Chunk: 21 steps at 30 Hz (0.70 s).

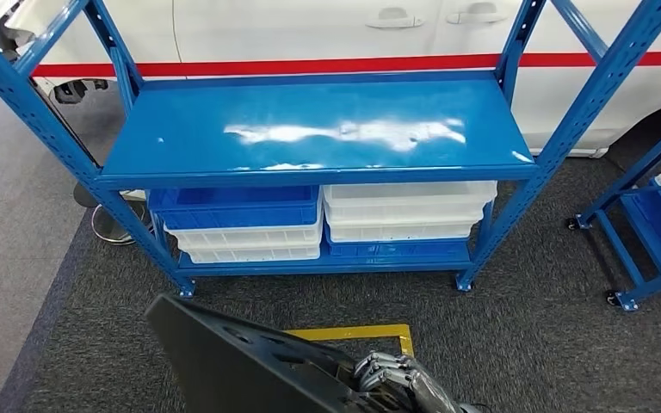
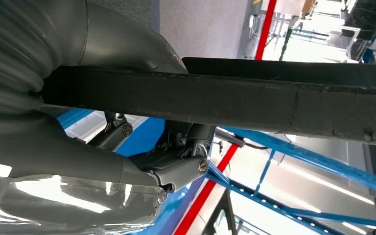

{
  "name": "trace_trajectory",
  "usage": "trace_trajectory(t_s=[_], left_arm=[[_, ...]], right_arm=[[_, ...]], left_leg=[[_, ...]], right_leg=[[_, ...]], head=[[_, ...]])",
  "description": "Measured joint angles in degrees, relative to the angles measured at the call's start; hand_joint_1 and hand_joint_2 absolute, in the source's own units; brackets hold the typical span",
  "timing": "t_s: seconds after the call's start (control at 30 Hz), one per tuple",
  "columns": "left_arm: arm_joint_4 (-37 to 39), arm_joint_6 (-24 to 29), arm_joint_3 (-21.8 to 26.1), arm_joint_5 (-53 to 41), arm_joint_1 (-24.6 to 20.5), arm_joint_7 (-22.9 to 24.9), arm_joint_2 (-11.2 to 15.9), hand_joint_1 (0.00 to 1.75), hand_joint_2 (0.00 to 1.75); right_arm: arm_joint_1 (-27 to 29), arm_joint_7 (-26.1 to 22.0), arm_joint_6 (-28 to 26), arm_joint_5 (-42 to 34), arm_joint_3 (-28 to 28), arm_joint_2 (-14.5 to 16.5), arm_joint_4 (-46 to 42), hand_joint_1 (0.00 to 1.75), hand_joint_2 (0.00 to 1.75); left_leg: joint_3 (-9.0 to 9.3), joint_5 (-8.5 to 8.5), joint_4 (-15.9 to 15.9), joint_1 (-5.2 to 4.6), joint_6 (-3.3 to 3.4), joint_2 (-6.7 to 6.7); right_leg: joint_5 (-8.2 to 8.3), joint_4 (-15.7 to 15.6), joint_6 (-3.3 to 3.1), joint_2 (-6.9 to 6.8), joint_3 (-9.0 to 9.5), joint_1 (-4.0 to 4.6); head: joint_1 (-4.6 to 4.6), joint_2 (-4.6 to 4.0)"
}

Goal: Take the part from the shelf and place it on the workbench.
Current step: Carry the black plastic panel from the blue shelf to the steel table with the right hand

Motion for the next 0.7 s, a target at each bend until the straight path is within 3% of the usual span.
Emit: trace_trajectory(t_s=[0.07,0.1,0.13,0.2,0.23,0.3,0.33,0.37,0.43,0.47,0.53,0.6,0.67,0.7], left_arm=[[0.0,-0.02,0.0,-0.05,0.13,0.01,0.05,0.0,0.0],[0.0,-0.03,0.0,-0.05,0.18,-0.01,0.07,0.0,0.0],[0.0,-0.06,0.0,-0.06,0.21,-0.07,0.09,0.0,0.0],[0.0,-0.1,0.0,-0.05,0.24,-0.2,0.15,0.0,0.0],[0.0,-0.08,0.0,-0.05,0.24,-0.24,0.17,0.0,0.0],[0.0,0.09,0.0,-0.06,0.23,-0.22,0.2,0.0,0.0],[0.0,0.18,0.0,-0.05,0.23,-0.18,0.2,0.0,0.0],[0.0,0.27,0.0,-0.04,0.24,-0.11,0.19,0.0,0.0],[0.0,0.36,0.01,-0.02,0.26,0.13,0.17,0.0,0.0],[0.0,0.39,0.01,-0.02,0.24,0.33,0.16,0.0,0.0],[0.0,0.39,0.02,0.01,0.22,0.72,0.15,0.0,0.0],[-0.01,0.36,0.04,0.08,0.28,0.87,0.16,0.0,0.0],[-0.02,0.3,0.07,0.18,0.59,0.89,0.16,0.0,0.0],[-0.02,0.26,0.09,0.21,0.82,0.9,0.15,0.0,0.0]], right_arm=[[0.33,-0.01,0.57,-0.34,-0.43,0.0,0.01,1.75,1.75],[0.57,-0.02,0.81,-0.5,-0.65,0.02,0.01,1.75,1.75],[0.84,-0.02,1.05,-0.66,-0.88,0.07,0.01,1.75,1.75],[1.36,-0.02,1.4,-0.97,-1.32,0.17,0.01,1.75,1.75],[1.62,0.0,1.47,-1.08,-1.56,0.2,0.01,1.75,1.75],[2.06,0.04,1.64,-1.28,-1.96,0.2,0.02,1.75,1.75],[2.25,0.08,1.76,-1.4,-2.09,0.2,0.02,1.75,1.75],[2.39,0.11,1.92,-1.61,-2.21,0.2,0.02,1.75,1.75],[2.6,0.24,2.17,-2.17,-2.56,0.2,0.02,1.75,1.75],[2.72,0.29,2.27,-2.53,-2.81,0.21,0.02,1.75,1.75],[3.42,0.31,2.36,-3.16,-3.39,0.22,0.02,1.75,1.75],[4.5,0.04,2.36,-3.67,-3.78,0.19,0.03,1.75,1.75],[5.66,-0.6,2.18,-4.2,-4.02,0.06,0.04,1.75,1.75],[6.28,-0.91,2.06,-4.46,-4.14,0.0,0.04,1.75,1.75]], left_leg=[[-0.62,1.22,-0.56,0.2,0.69,0.81],[-1.03,1.89,-0.88,0.37,1.05,1.27],[-1.52,2.5,-1.06,0.5,1.33,1.75],[-2.79,3.44,-0.99,0.44,1.64,2.61],[-3.49,3.87,-0.85,0.41,1.65,3.12],[-4.9,4.5,-0.35,0.4,1.51,4.27],[-5.53,4.67,0.03,0.4,1.38,4.86],[-6.06,4.72,0.51,0.33,1.19,5.43],[-6.75,4.7,1.62,0.11,0.64,6.55],[-6.95,4.74,2.03,0.0,0.32,7.19],[-7.14,4.76,2.48,-0.03,-0.34,8.38],[-7.87,3.06,4.28,0.24,-1.2,6.48],[-10.12,-1.06,10.24,0.5,-1.89,2.86],[-11.59,-2.99,14.08,0.54,-1.99,1.91]], right_leg=[[0.0,-0.07,0.57,0.18,-0.38,-0.07],[-1.51,1.0,0.76,0.24,-0.94,-0.08],[-4.02,3.22,0.87,0.21,-1.77,-0.19],[-9.02,10.05,1.14,0.18,-3.61,-0.33],[-9.65,13.11,1.28,0.17,-4.08,-0.37],[-7.2,14.93,1.45,-0.03,-2.92,-0.46],[-5.6,13.01,1.44,-0.64,-0.85,-0.5],[-5.04,9.7,1.35,-2.06,1.98,-0.45],[-6.19,2.98,0.76,-4.67,6.76,0.0],[-7.14,1.08,0.34,-5.15,7.77,0.24],[-7.57,-0.09,-0.63,-3.86,7.59,0.23],[-7.05,-0.35,-1.42,-2.41,7.11,0.03],[-6.5,-0.4,-1.95,-1.02,6.55,0.0],[-6.27,-0.35,-2.1,-0.22,6.25,0.08]], head=[[0.01,0.0],[0.02,0.0],[0.03,0.0],[0.03,0.0],[0.03,0.0],[0.03,0.0],[0.02,0.0],[0.02,0.0],[0.02,0.0],[0.01,0.0],[0.02,0.0],[0.02,0.0],[0.01,0.0],[0.01,0.0]])
